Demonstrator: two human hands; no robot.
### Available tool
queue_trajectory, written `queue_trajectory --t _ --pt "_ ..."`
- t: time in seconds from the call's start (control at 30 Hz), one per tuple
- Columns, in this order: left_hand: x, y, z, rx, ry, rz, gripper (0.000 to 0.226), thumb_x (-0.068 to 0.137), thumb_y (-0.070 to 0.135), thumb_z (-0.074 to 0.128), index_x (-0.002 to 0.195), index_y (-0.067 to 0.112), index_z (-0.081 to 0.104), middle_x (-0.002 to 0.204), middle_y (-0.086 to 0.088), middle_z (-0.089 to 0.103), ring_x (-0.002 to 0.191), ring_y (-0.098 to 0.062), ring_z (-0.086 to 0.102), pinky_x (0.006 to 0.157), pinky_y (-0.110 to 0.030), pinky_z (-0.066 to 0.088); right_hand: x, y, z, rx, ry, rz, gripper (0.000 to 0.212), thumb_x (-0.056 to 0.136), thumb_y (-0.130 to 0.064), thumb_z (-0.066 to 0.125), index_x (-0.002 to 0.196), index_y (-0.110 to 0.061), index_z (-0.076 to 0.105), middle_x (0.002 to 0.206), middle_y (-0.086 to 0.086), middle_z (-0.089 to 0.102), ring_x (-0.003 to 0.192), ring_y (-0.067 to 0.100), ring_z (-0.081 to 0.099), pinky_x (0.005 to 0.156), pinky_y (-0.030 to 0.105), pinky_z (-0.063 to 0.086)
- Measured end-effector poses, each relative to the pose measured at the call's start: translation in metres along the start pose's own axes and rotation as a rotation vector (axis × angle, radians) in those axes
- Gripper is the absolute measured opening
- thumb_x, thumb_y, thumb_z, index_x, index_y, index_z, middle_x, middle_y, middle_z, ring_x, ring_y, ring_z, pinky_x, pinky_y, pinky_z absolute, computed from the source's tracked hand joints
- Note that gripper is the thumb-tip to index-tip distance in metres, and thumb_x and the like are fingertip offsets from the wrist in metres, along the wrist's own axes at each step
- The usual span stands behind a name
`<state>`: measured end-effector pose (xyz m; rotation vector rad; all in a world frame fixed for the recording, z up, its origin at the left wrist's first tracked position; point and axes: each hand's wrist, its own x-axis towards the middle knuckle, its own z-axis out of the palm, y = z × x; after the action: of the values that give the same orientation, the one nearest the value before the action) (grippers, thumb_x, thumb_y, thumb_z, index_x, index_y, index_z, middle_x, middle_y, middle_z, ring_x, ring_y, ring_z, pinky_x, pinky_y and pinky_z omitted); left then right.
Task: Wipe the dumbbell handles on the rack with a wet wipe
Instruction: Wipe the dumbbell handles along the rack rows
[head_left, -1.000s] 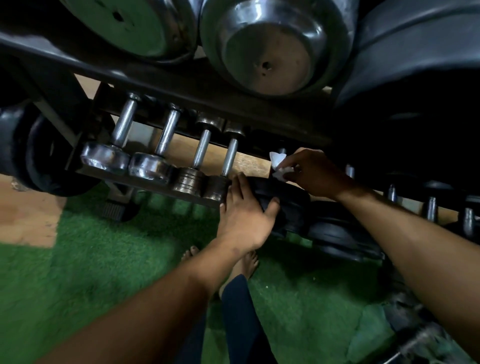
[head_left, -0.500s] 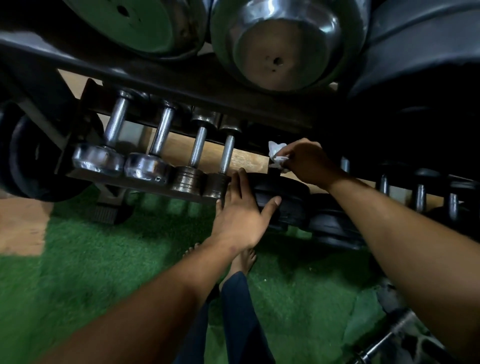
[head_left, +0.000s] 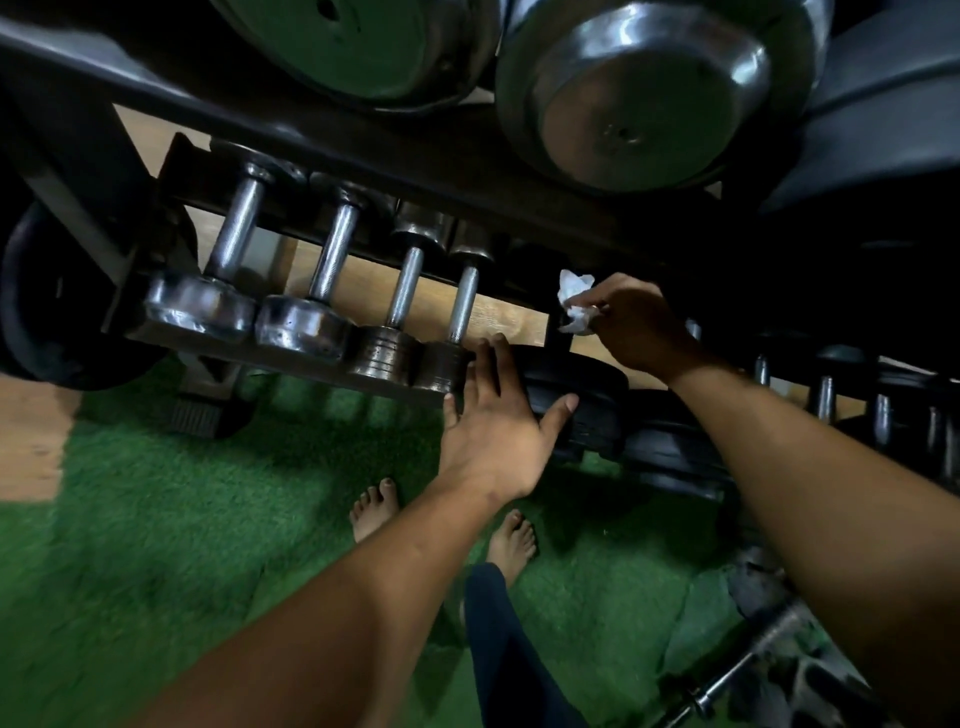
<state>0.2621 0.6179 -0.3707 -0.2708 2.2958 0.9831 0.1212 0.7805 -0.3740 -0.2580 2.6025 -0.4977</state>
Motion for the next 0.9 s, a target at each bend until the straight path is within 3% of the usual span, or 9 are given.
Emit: queue_trajectory --t 0.07,0.17,0.3,0.37,0.5,0.67,0.7,0.77,0.9 --pt "0.001 0.0 0.002 0.002 0.015 0.007 0.101 0.093 0.08 0.026 0.16 0.02 -0.02 0.171 -0.004 -0.011 0.157 -0.025 -0.001 0.126 -0.054 0.011 -0.002 -0.002 -0.003 0.027 -0.094 -0.053 0.016 0.089 -0.009 0.069 0.1 -0.013 0.08 0.099 0.003 0.071 0.093 0.013 0.065 0.072 0.005 0.038" --pt "0.002 0.0 0.004 0.013 0.041 0.006 0.101 0.093 0.08 0.027 0.16 0.019 -0.017 0.171 -0.007 -0.006 0.157 -0.026 0.003 0.126 -0.053 0.012 -0.002 -0.001 -0.005 -0.093 -0.262 -0.153 0.015 0.088 -0.017 0.072 0.099 -0.022 0.081 0.104 0.003 0.072 0.098 0.016 0.066 0.078 0.014 0.041" --pt "0.005 0.001 0.003 0.041 0.008 -0.027 0.102 0.091 0.082 0.026 0.161 0.02 -0.017 0.171 -0.007 -0.006 0.157 -0.028 0.004 0.126 -0.052 0.011 0.001 0.007 -0.006 0.005 -0.188 -0.168 0.013 0.086 -0.01 0.072 0.091 -0.017 0.082 0.09 0.002 0.076 0.081 0.005 0.068 0.067 0.004 0.04" --pt "0.005 0.005 0.001 0.036 -0.001 -0.063 0.102 0.091 0.082 0.026 0.161 0.02 -0.017 0.171 -0.007 -0.006 0.157 -0.027 0.004 0.126 -0.053 0.01 0.003 0.012 -0.005 0.056 -0.121 -0.213 0.013 0.085 -0.016 0.068 0.085 -0.016 0.081 0.086 0.004 0.075 0.081 0.011 0.069 0.068 0.019 0.044" --pt "0.002 0.023 0.001 0.021 -0.019 -0.193 0.11 0.09 0.079 0.041 0.161 0.014 -0.015 0.171 -0.01 -0.007 0.157 -0.027 0.004 0.126 -0.053 0.009 0.0 0.021 0.002 -0.072 -0.168 -0.329 0.019 0.086 -0.032 0.063 0.087 -0.021 0.079 0.091 0.003 0.066 0.087 0.02 0.063 0.073 0.029 0.046" --pt "0.008 0.05 0.005 0.002 -0.022 -0.352 0.136 0.077 0.084 0.059 0.158 0.009 -0.02 0.17 -0.014 -0.011 0.157 -0.032 -0.004 0.125 -0.058 0.007 0.002 0.021 -0.01 -0.095 -0.293 -0.415 0.013 0.086 -0.011 0.068 0.088 -0.017 0.079 0.09 0.003 0.069 0.089 0.021 0.065 0.072 0.026 0.04" --pt "0.008 0.053 0.007 -0.006 -0.018 -0.371 0.138 0.075 0.084 0.06 0.158 0.009 -0.02 0.169 -0.014 -0.011 0.157 -0.033 -0.004 0.124 -0.059 0.009 0.003 0.024 -0.012 -0.068 -0.278 -0.413 0.014 0.086 -0.012 0.068 0.085 -0.02 0.079 0.086 -0.001 0.07 0.087 0.016 0.066 0.072 0.026 0.043" --pt "0.008 0.054 0.01 -0.021 0.0 -0.374 0.139 0.074 0.085 0.061 0.159 0.01 -0.019 0.169 -0.013 -0.01 0.156 -0.033 -0.003 0.122 -0.063 0.012 0.005 0.027 -0.014 0.032 -0.232 -0.343 0.015 0.087 -0.012 0.067 0.081 -0.022 0.076 0.078 -0.008 0.068 0.082 0.004 0.065 0.067 0.014 0.04" --pt "0.006 0.053 0.011 -0.019 0.006 -0.374 0.138 0.073 0.087 0.058 0.159 0.012 -0.02 0.17 -0.011 -0.01 0.157 -0.031 -0.001 0.12 -0.066 0.013 0.009 0.032 0.001 0.196 -0.1 -0.078 0.018 0.09 -0.012 0.066 0.105 -0.018 0.073 0.097 -0.01 0.061 0.094 0.006 0.055 0.075 0.015 0.033"
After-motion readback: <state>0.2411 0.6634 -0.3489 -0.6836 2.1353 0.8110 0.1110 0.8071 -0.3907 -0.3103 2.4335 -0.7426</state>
